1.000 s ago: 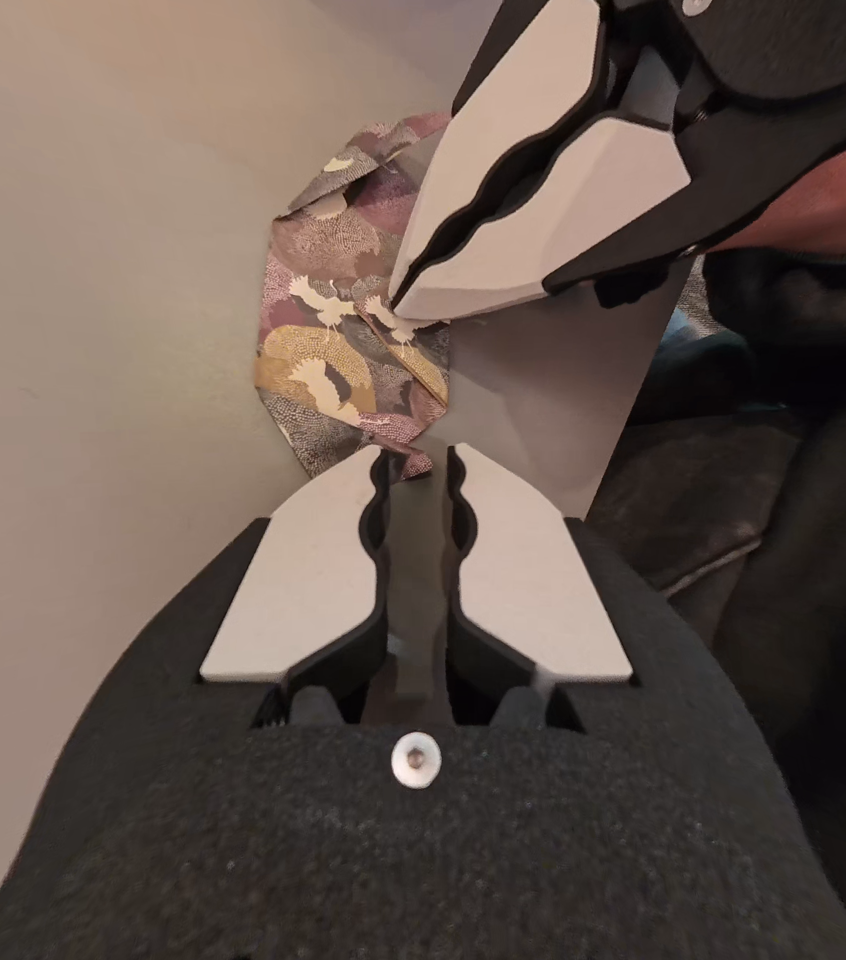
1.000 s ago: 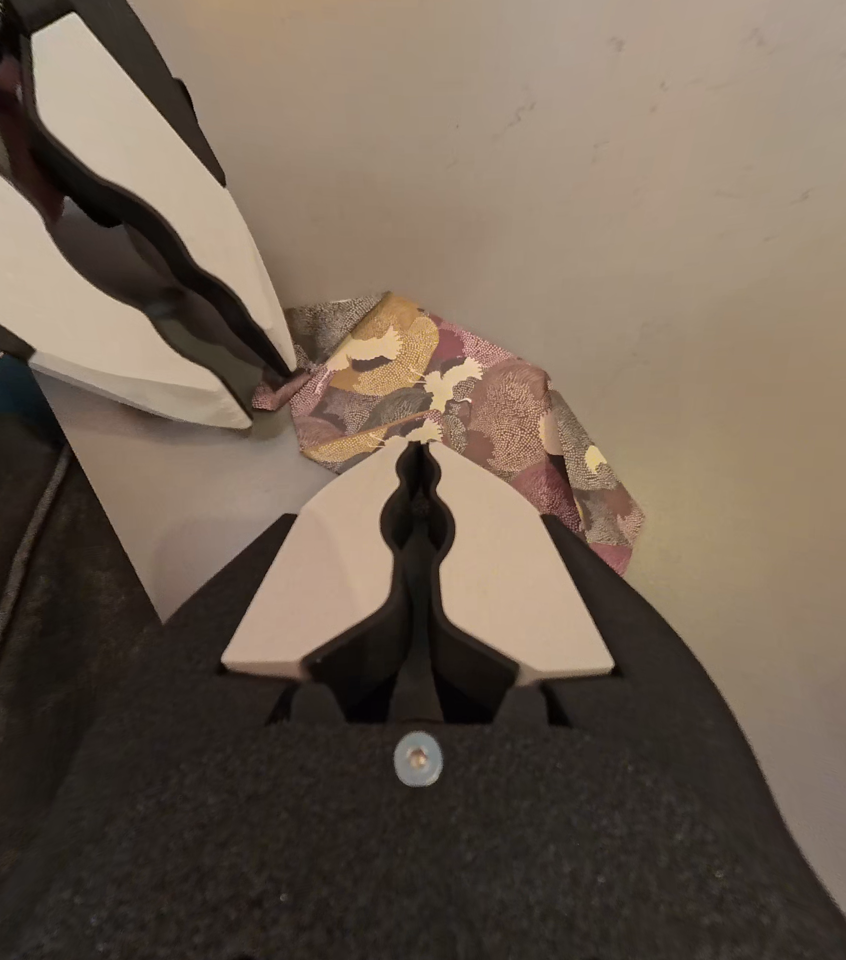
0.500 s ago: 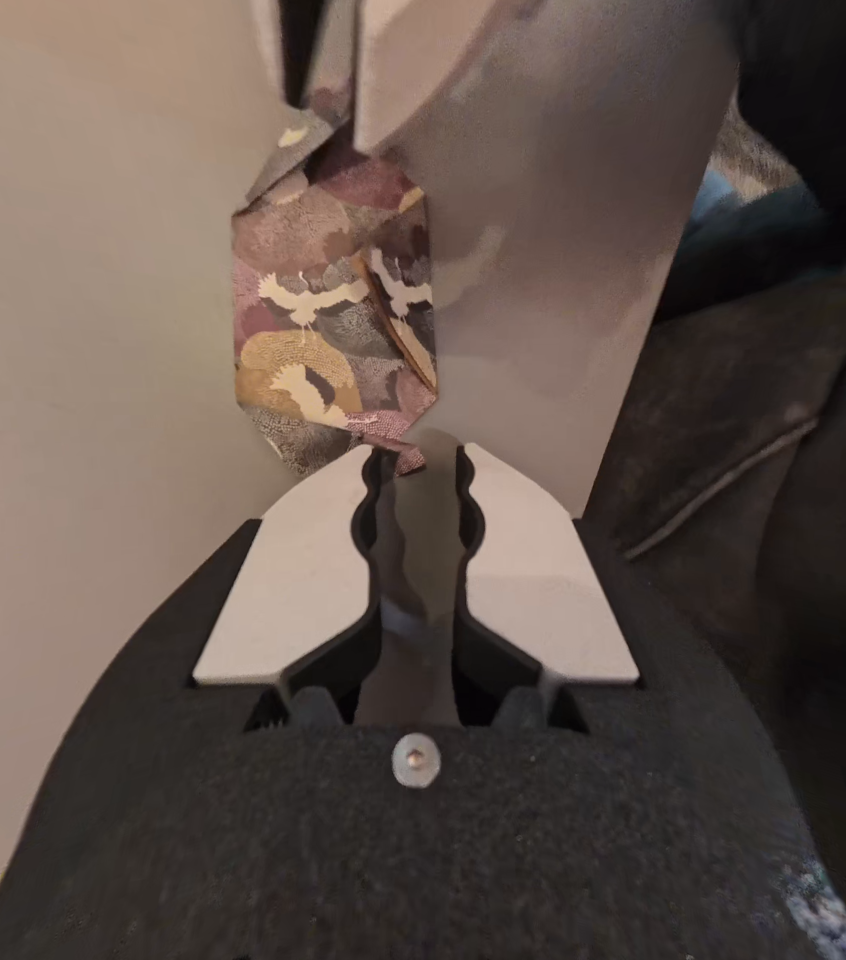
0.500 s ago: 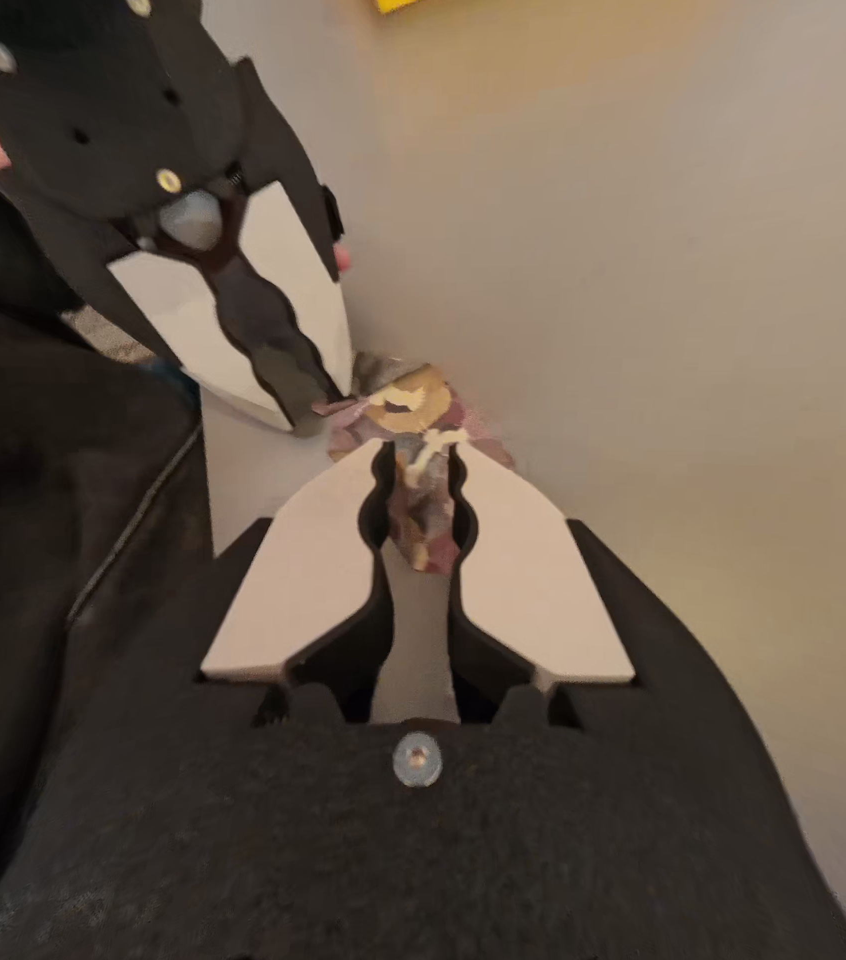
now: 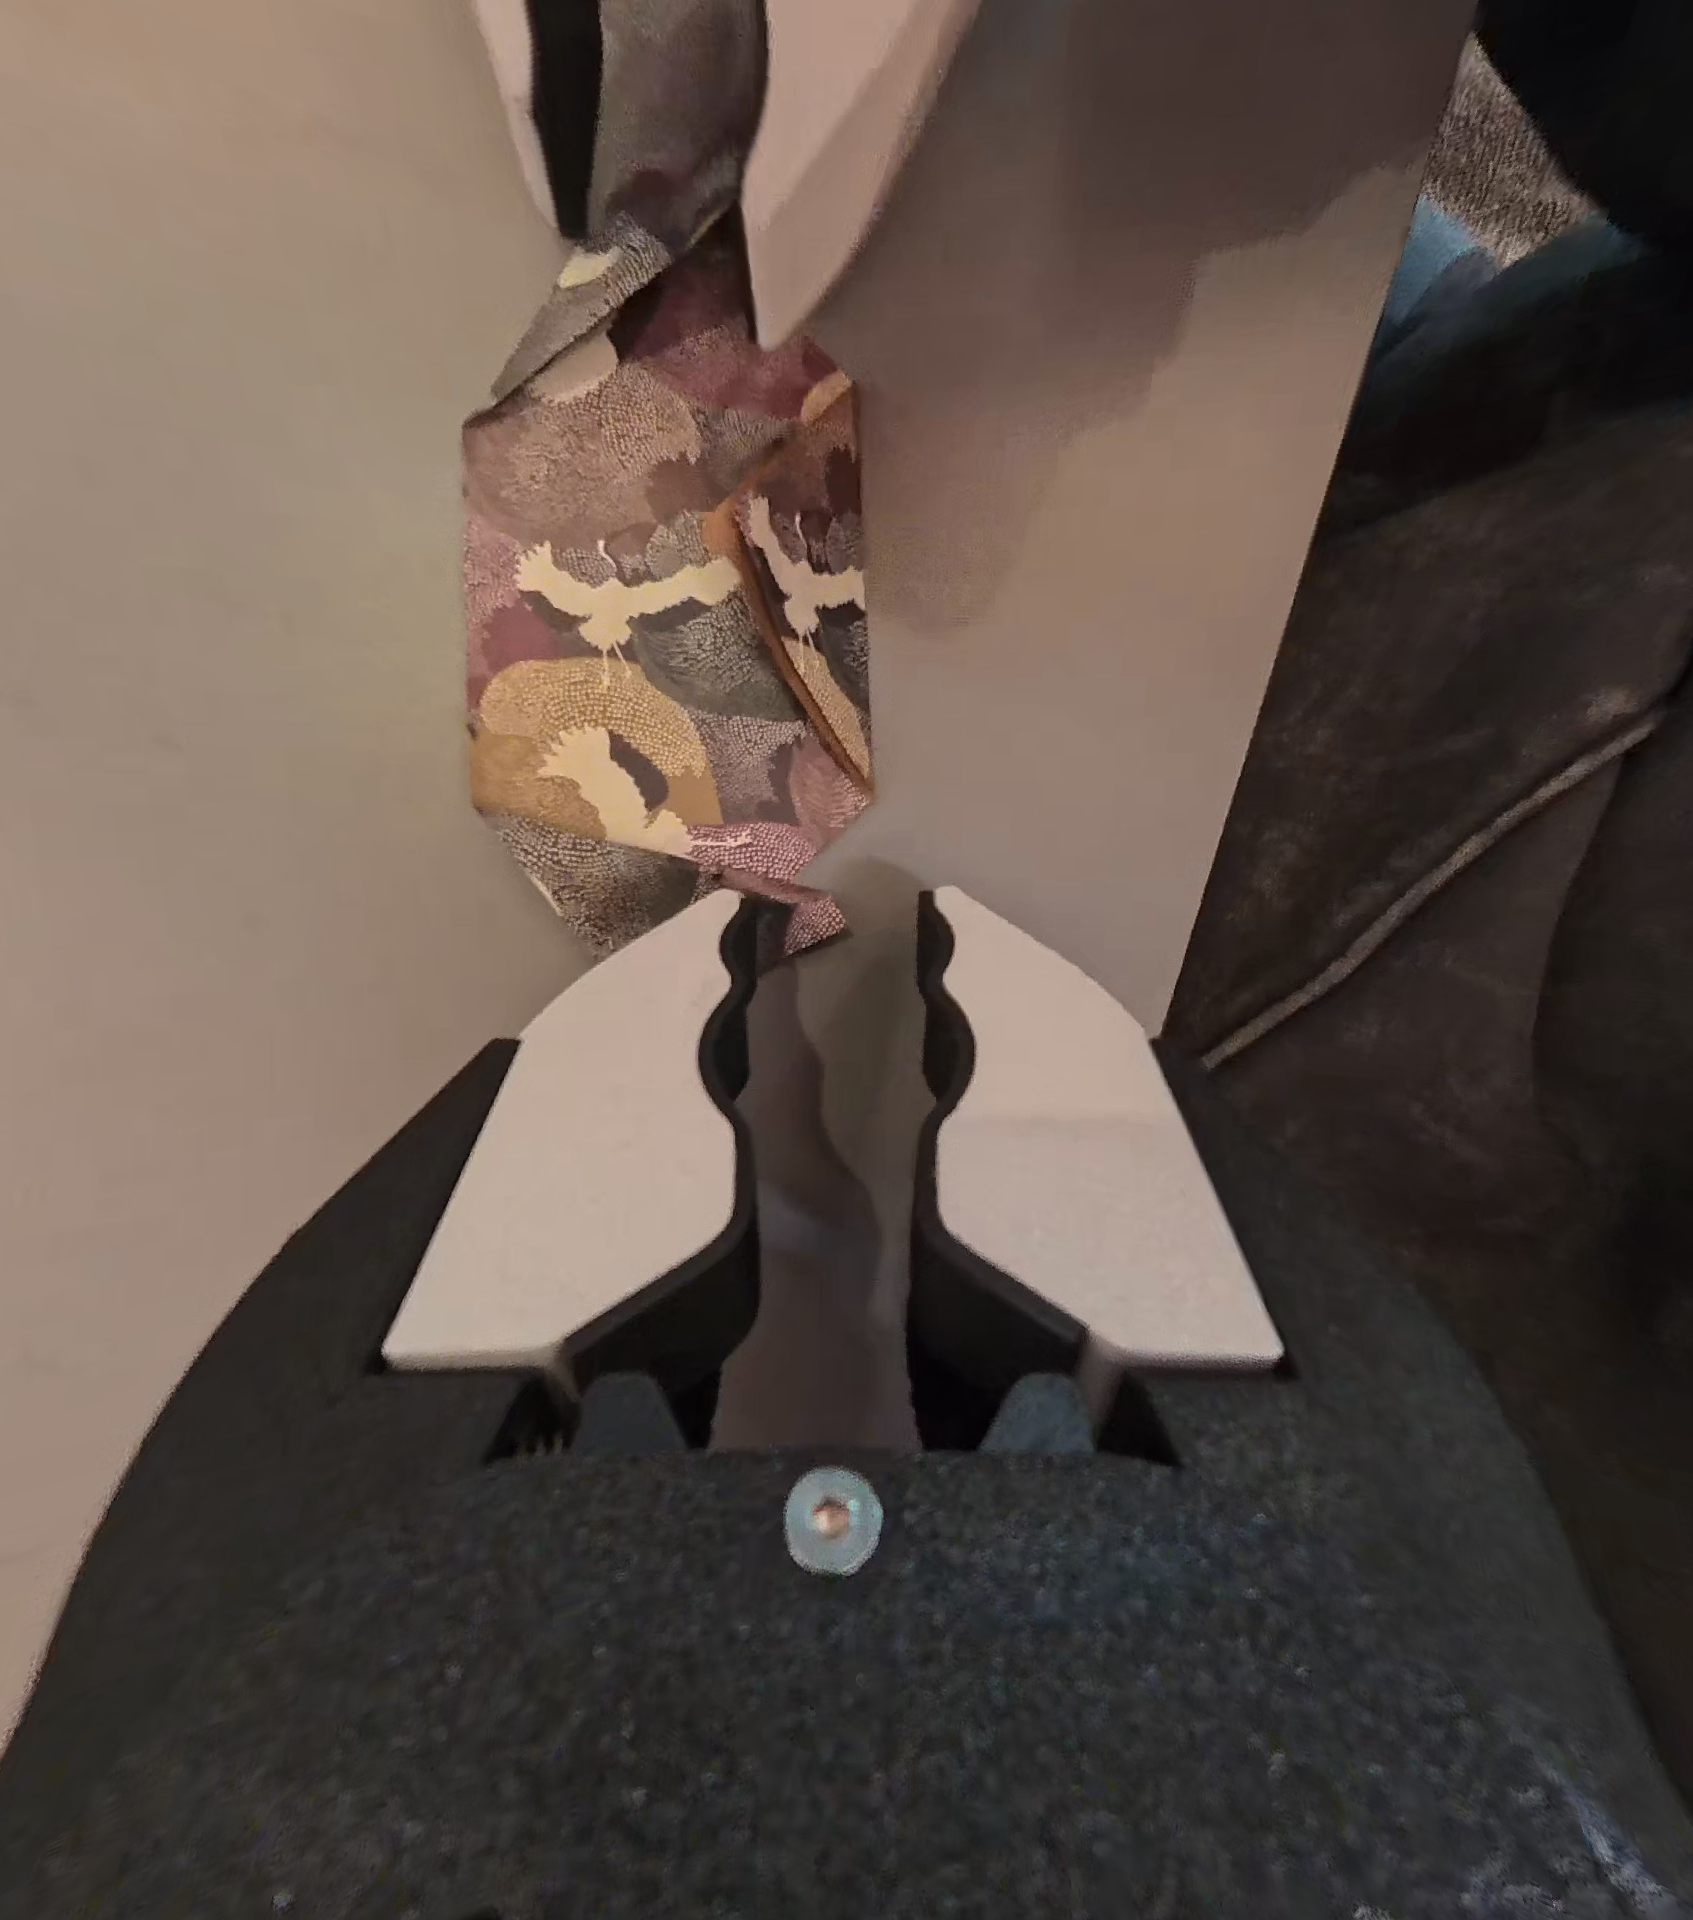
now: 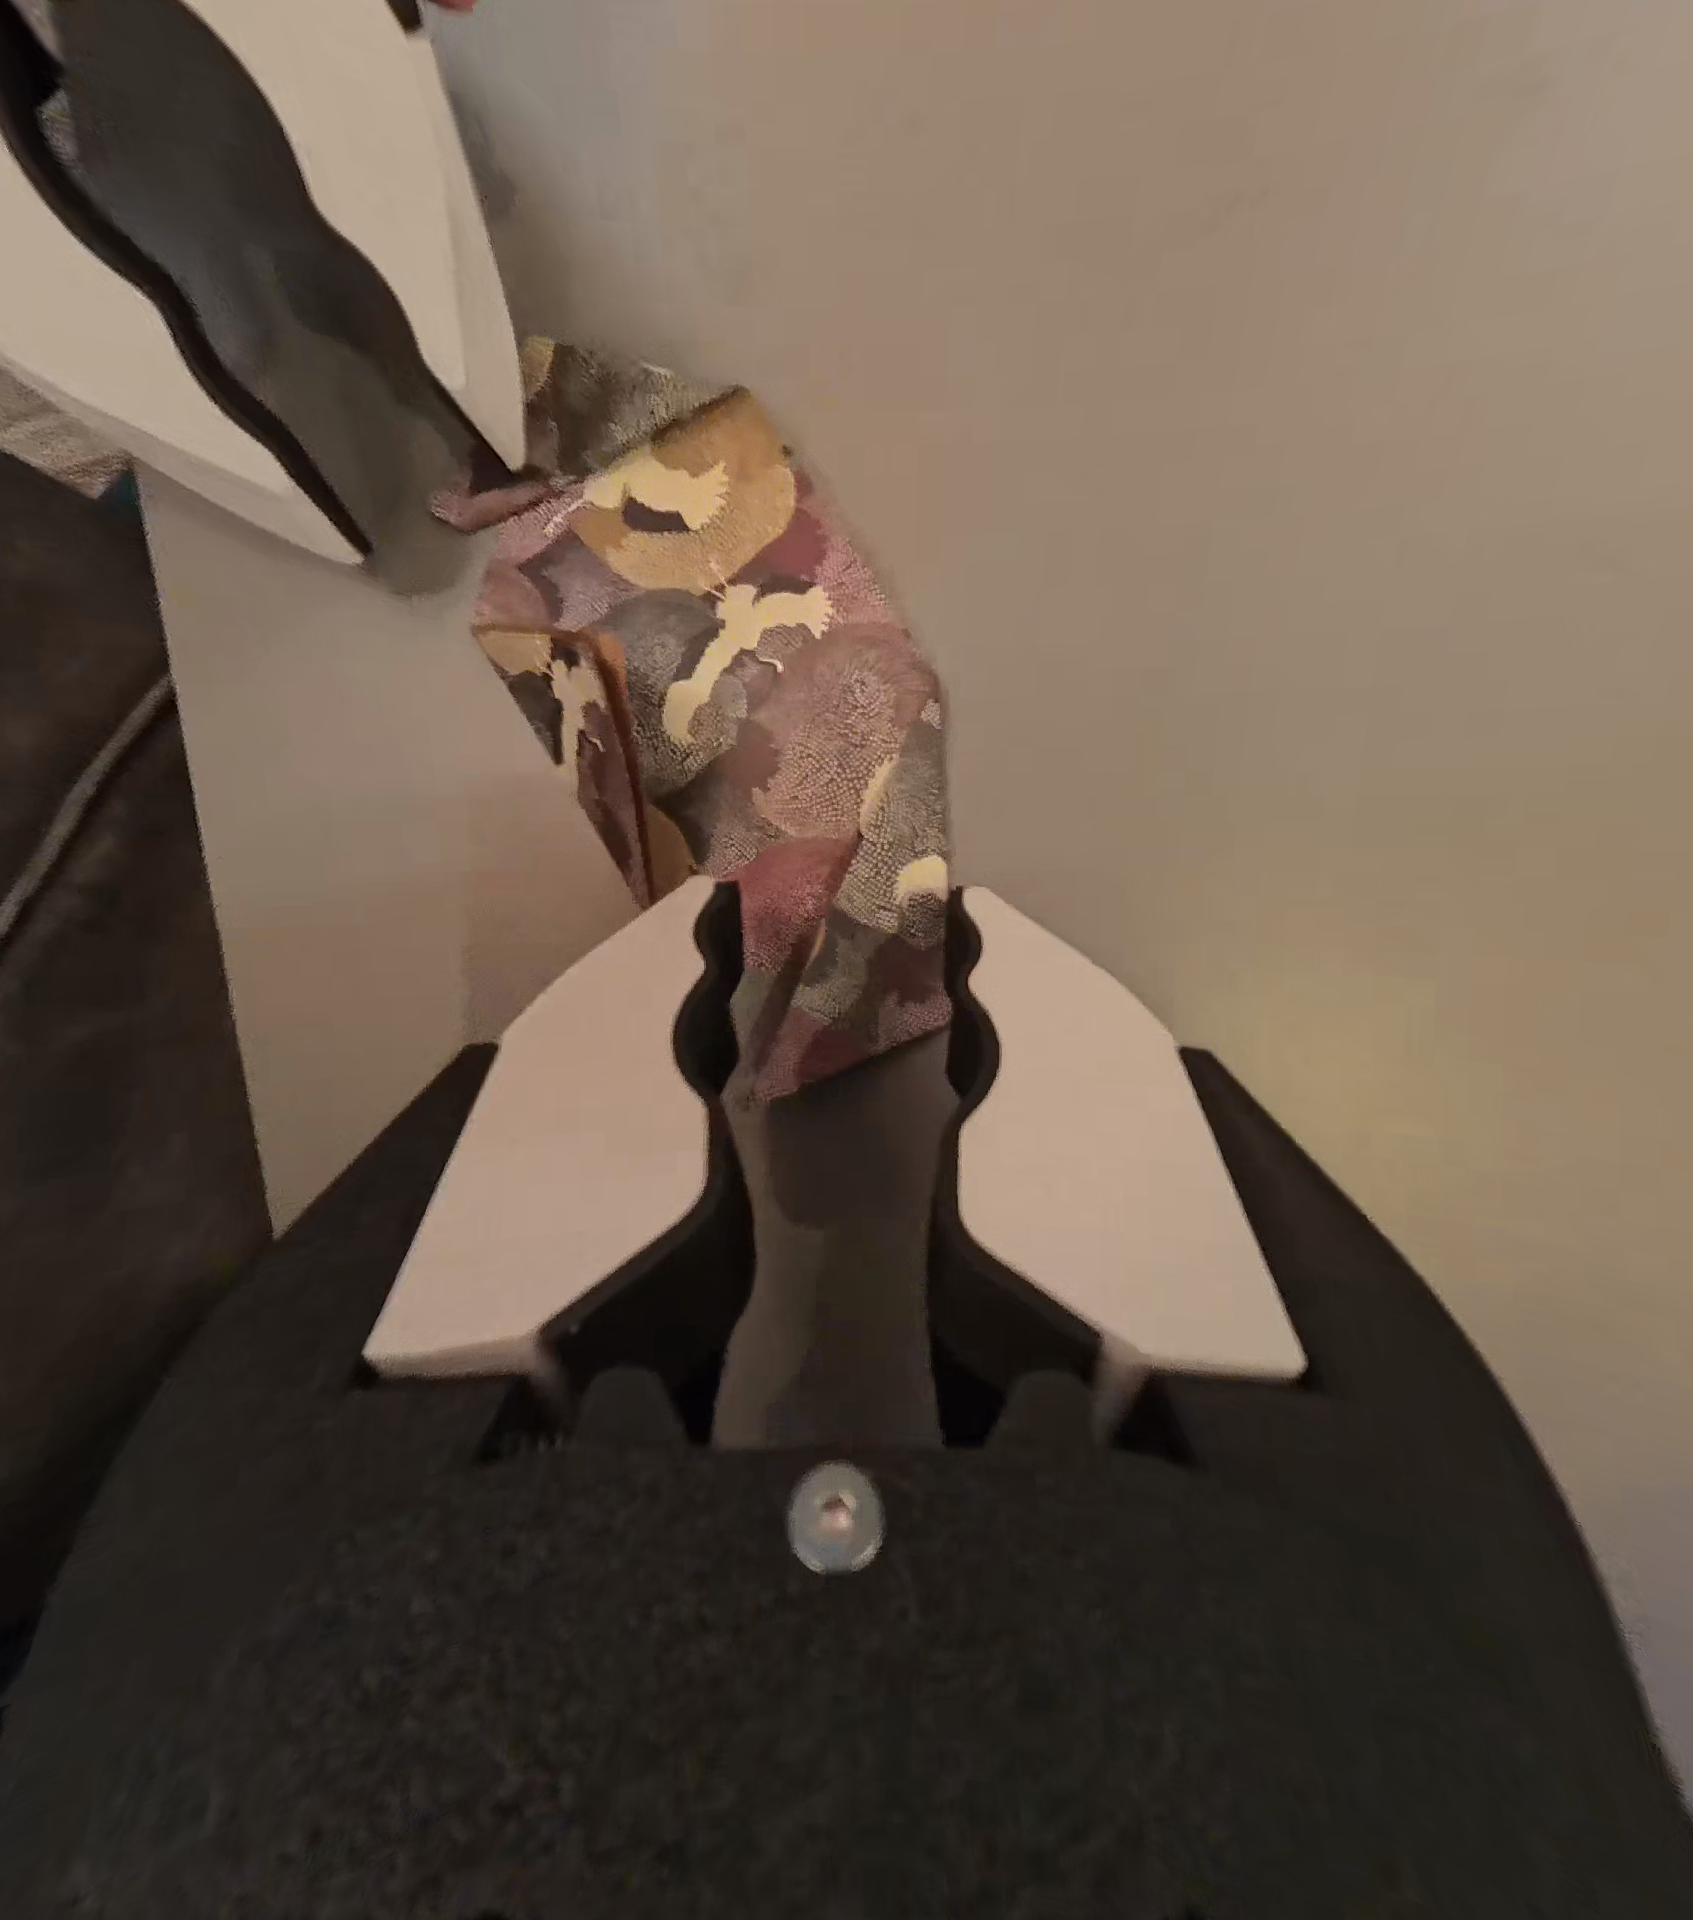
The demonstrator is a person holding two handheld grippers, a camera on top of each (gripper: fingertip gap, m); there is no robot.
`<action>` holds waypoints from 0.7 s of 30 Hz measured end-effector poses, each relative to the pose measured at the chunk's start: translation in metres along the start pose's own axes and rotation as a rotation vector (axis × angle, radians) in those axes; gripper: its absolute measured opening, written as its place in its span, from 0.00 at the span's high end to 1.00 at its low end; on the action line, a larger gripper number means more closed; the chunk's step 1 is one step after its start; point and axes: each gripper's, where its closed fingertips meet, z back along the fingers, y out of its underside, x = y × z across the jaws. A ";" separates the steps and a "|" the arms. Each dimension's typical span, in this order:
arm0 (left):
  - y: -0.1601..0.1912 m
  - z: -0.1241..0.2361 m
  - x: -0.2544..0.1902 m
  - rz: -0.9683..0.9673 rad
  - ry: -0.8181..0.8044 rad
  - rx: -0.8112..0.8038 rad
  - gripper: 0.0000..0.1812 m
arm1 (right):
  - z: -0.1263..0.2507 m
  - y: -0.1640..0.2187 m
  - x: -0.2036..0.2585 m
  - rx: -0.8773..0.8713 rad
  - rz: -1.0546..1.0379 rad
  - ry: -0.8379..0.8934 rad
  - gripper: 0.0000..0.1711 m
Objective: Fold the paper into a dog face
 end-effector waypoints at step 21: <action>-0.029 0.016 -0.011 0.125 -0.242 -0.200 0.84 | 0.001 -0.026 0.052 -0.179 0.073 0.011 0.87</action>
